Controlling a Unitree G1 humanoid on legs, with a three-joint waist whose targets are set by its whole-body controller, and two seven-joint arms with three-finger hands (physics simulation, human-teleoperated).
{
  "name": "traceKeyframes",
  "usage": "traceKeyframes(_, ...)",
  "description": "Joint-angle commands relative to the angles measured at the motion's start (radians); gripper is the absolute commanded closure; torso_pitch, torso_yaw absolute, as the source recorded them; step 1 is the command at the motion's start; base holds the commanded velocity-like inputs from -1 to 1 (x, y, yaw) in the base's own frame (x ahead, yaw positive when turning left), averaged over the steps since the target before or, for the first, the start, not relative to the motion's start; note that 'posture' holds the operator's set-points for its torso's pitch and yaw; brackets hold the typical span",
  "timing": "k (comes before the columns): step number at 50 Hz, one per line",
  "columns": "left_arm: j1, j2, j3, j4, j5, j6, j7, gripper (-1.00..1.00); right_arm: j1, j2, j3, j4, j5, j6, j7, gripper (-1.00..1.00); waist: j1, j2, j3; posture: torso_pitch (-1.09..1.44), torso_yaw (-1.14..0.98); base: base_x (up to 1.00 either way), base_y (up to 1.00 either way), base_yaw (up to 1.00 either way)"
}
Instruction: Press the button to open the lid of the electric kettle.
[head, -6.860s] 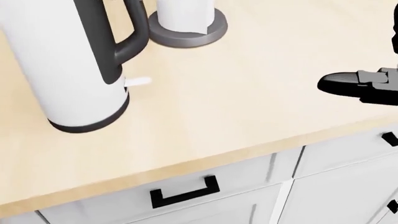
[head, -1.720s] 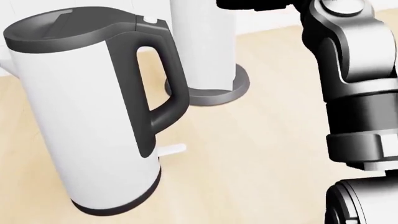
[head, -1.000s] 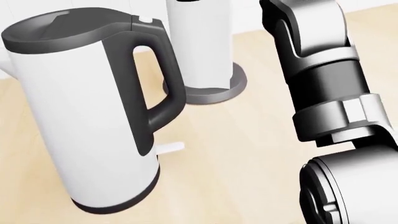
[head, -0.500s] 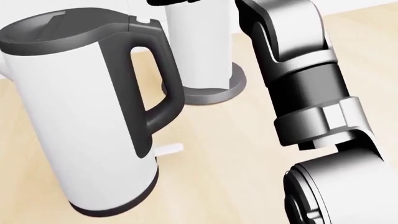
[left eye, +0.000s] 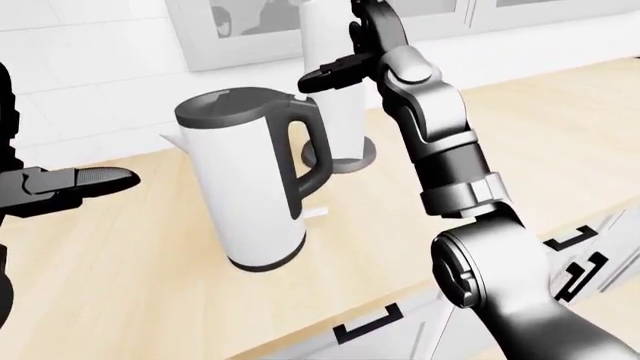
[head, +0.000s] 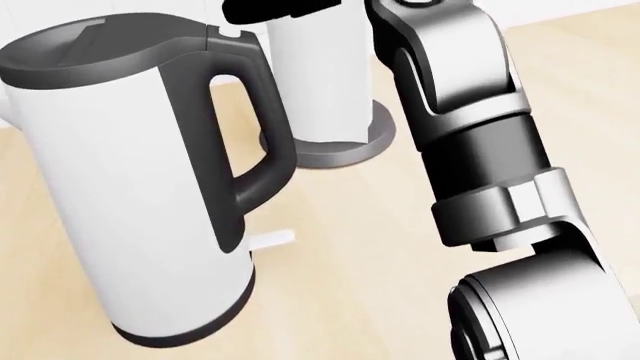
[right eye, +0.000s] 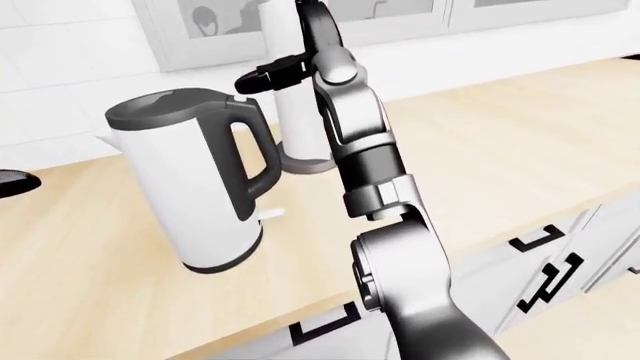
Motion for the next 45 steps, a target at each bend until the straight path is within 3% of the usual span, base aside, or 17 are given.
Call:
traceKeyframes(1,-0.019,0.017,0.009,-0.009,0.002,-0.023,0.003,-1.00,-0.042,-0.008,-0.007,-0.037,-0.006,-0.025,-0.002,-1.00,0.000,0.005,-0.013,-0.32,0.00,0.00,0.00,0.00)
traceKeyframes(20,-0.014,0.018,0.011,-0.011,-0.003,-0.025,0.006,-1.00,-0.024,0.009,-0.007,-0.015,-0.023,-0.050,-0.043,-1.00,-0.001,0.006,-0.015,-0.32,0.00,0.00,0.00,0.00)
traceKeyframes(45,-0.013,0.020,0.010,-0.009,-0.002,-0.027,0.006,-1.00,0.049,0.039,0.025,-0.131,-0.107,-0.020,0.010,-1.00,-0.003,0.005,-0.020,-0.32,0.00,0.00,0.00,0.00)
